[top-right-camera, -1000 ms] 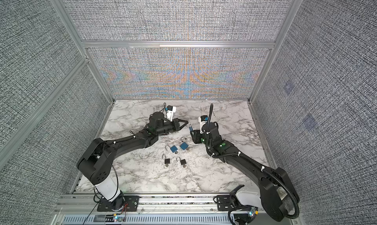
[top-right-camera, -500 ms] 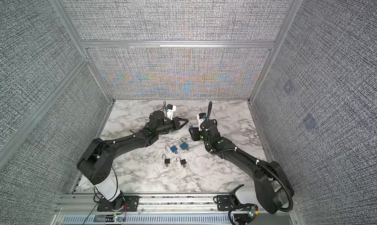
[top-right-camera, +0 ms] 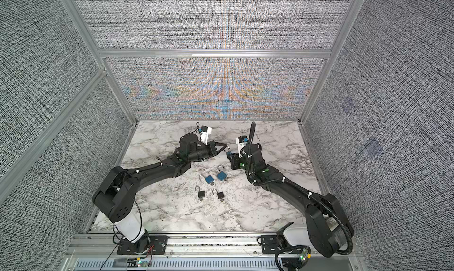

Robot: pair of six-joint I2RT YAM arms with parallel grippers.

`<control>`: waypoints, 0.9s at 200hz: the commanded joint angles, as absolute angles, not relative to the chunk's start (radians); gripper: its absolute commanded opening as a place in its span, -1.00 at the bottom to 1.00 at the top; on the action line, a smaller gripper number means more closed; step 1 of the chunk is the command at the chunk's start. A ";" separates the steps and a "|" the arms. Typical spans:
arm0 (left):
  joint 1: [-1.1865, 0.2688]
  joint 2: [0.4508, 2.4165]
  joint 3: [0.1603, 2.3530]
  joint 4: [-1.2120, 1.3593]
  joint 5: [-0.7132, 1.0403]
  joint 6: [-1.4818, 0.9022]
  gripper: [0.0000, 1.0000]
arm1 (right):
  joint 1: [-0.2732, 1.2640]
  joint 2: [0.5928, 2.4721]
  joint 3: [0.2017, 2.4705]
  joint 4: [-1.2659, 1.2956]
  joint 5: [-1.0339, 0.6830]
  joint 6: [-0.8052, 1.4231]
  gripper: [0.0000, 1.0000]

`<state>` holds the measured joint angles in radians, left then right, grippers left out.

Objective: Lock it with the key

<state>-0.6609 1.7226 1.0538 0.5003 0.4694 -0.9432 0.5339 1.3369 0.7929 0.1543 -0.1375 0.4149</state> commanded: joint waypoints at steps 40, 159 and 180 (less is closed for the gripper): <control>-0.658 1.709 1.051 0.548 0.492 -0.930 -1.00 | 0.501 1.301 0.782 0.158 -0.139 0.458 -1.00; -0.545 1.566 1.005 0.428 0.624 -0.654 -0.25 | 0.333 1.250 0.974 -0.230 -0.807 0.328 -1.00; -0.541 1.537 1.011 0.385 0.697 -0.566 -0.25 | 0.328 1.262 0.989 -0.293 -0.915 0.281 -1.00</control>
